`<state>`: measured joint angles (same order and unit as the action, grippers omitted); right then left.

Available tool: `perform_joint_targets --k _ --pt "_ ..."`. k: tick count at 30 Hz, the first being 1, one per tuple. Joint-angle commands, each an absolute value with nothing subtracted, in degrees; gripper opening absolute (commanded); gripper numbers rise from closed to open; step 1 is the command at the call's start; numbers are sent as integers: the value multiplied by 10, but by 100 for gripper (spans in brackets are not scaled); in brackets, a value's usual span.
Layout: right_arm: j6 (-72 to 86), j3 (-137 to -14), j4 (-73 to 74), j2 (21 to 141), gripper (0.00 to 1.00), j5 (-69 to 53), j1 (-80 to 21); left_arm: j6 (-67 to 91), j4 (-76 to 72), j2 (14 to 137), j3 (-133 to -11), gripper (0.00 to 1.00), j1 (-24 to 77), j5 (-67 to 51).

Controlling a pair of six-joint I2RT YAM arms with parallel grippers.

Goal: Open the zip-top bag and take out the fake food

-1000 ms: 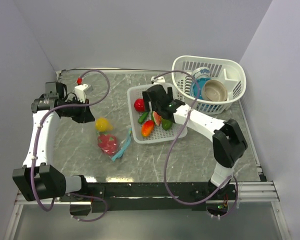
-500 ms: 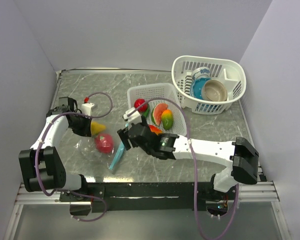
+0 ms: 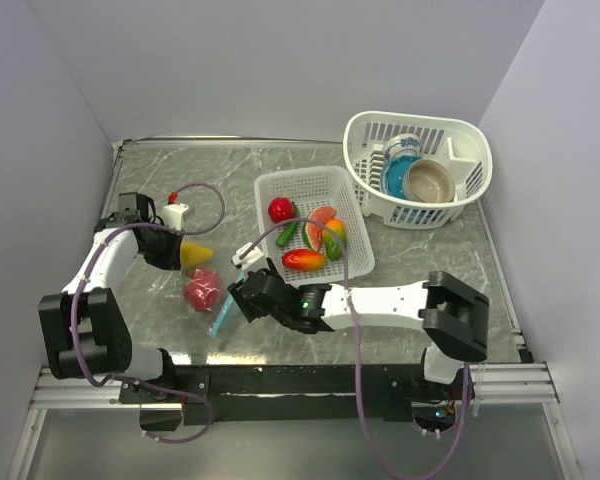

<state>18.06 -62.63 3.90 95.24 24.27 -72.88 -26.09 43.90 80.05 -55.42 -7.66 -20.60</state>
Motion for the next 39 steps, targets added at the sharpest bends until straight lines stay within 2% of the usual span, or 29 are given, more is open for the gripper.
perform_joint_targets --k 1,14,17,19,23,39 --pt "171 -638 -20 985 69 229 -729 -268 431 802 -569 1 -75 -208" --pt "150 -706 -67 1091 71 198 -729 -270 436 810 -569 1 -74 -219" --pt "142 -726 -79 1114 77 174 -730 -271 434 807 -563 1 -73 -216" --pt "140 -747 -79 1135 86 164 -731 -272 437 807 -559 1 -72 -214" --pt "122 -759 -82 1137 91 160 -744 -275 438 808 -555 1 -72 -207" --pt "65 -835 -25 1165 92 316 -776 -277 441 810 -550 1 -72 -207"
